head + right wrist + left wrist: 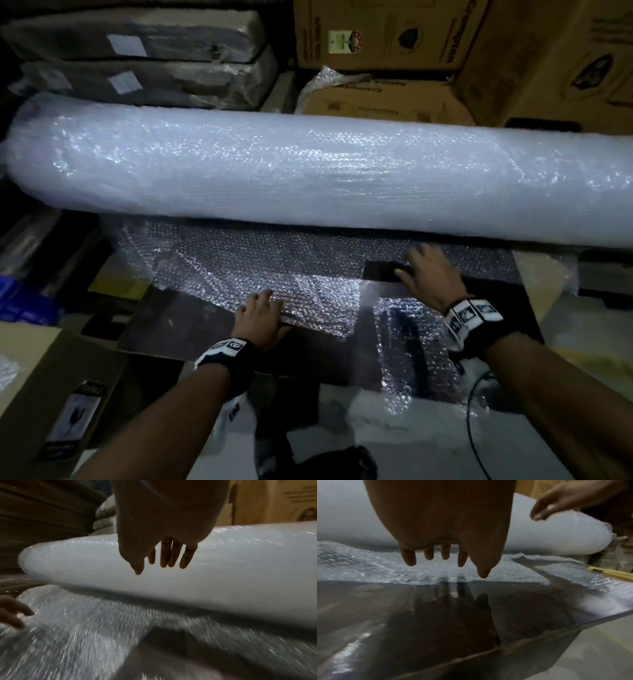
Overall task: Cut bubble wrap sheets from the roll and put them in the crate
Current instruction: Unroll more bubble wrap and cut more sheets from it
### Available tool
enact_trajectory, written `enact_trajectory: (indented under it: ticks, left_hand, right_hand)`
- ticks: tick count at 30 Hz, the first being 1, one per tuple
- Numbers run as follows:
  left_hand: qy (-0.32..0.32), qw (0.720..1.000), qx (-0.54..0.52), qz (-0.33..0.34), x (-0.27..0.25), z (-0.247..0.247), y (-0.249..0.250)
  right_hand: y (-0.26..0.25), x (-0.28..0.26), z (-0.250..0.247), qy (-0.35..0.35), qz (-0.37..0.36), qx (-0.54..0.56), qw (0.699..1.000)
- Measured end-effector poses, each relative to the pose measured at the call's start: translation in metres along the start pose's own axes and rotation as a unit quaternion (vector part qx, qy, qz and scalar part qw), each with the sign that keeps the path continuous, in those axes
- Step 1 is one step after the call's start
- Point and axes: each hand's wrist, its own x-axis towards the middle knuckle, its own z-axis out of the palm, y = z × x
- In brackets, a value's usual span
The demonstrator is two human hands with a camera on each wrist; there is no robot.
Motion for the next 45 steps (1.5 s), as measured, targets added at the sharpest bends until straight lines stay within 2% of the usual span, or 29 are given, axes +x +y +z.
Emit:
enact_trajectory:
  ticks: [4, 7, 9, 11, 14, 16, 23, 34, 41, 45]
  left_hand:
    - [-0.009, 1.000, 0.027, -0.003, 0.018, -0.002, -0.057]
    - [-0.015, 0.999, 0.038, 0.011, 0.034, -0.006, -0.074]
    - [-0.033, 0.999, 0.023, 0.022, 0.047, -0.009, -0.078]
    - [-0.056, 0.998, -0.010, 0.016, 0.057, -0.010, -0.076]
    - [-0.084, 0.995, -0.044, -0.005, 0.067, -0.006, -0.072]
    - [-0.092, 0.994, -0.051, -0.011, 0.070, -0.005, -0.069]
    - [-0.097, 0.993, -0.059, -0.007, 0.066, -0.005, -0.055]
    - [-0.088, 0.993, -0.072, -0.018, 0.062, -0.002, 0.013]
    - [-0.065, 0.995, -0.068, -0.038, 0.049, -0.004, -0.008]
    - [-0.026, 0.996, -0.056, -0.065, 0.040, -0.006, -0.043]
  right_hand:
    - [-0.066, 0.078, -0.036, 0.057, -0.063, -0.034, 0.996]
    - [-0.097, 0.129, -0.063, 0.091, -0.079, -0.057, 0.991]
    - [-0.110, 0.159, -0.074, 0.070, -0.061, -0.075, 0.993]
    - [-0.114, 0.181, -0.080, 0.018, -0.031, -0.092, 0.995]
    - [-0.106, 0.196, -0.077, -0.044, 0.007, -0.106, 0.993]
    - [-0.100, 0.198, -0.070, -0.060, 0.023, -0.091, 0.994]
    - [-0.081, 0.201, -0.069, -0.044, 0.030, -0.084, 0.995]
    - [-0.033, 0.178, -0.072, -0.044, 0.031, -0.095, 0.994]
    - [-0.036, 0.178, -0.071, -0.052, 0.016, -0.083, 0.995]
    - [-0.043, 0.169, -0.069, -0.008, 0.000, -0.096, 0.995]
